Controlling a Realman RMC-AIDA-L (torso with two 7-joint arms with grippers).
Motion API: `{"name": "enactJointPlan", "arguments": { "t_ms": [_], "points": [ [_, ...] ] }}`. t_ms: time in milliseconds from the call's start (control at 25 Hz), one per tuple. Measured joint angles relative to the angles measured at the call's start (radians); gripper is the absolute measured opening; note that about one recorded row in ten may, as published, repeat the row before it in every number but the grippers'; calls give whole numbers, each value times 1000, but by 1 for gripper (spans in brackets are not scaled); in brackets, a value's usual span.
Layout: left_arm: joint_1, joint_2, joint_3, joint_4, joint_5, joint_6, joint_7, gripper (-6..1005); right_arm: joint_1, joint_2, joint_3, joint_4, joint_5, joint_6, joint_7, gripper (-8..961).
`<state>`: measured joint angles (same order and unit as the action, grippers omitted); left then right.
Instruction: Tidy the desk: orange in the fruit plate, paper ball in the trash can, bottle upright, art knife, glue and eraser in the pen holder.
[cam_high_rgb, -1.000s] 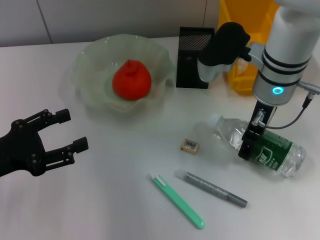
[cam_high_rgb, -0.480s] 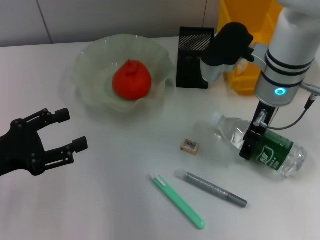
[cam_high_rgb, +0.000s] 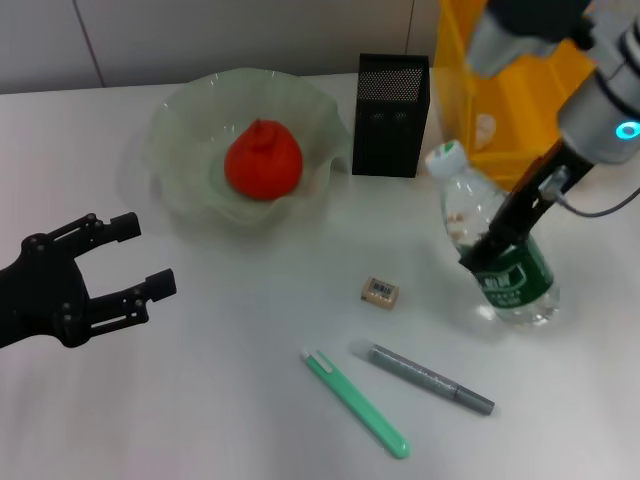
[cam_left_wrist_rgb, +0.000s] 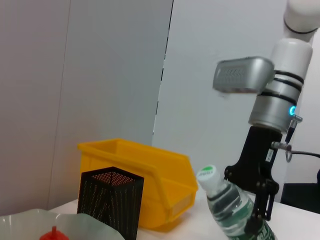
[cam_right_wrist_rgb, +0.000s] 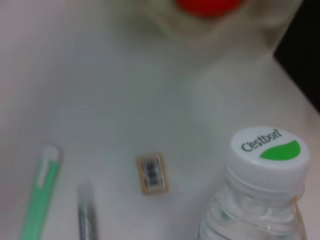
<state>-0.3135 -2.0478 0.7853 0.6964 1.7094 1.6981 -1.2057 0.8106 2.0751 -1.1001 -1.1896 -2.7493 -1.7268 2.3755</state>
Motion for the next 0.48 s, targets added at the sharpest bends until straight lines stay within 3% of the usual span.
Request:
{"name": "enactJointPlan", "arguments": {
  "t_ms": [480],
  "points": [
    [-22,0,0,3,-6,0,-14,814,-167,0,36,-174,221,26,-185,784]
  ]
}}
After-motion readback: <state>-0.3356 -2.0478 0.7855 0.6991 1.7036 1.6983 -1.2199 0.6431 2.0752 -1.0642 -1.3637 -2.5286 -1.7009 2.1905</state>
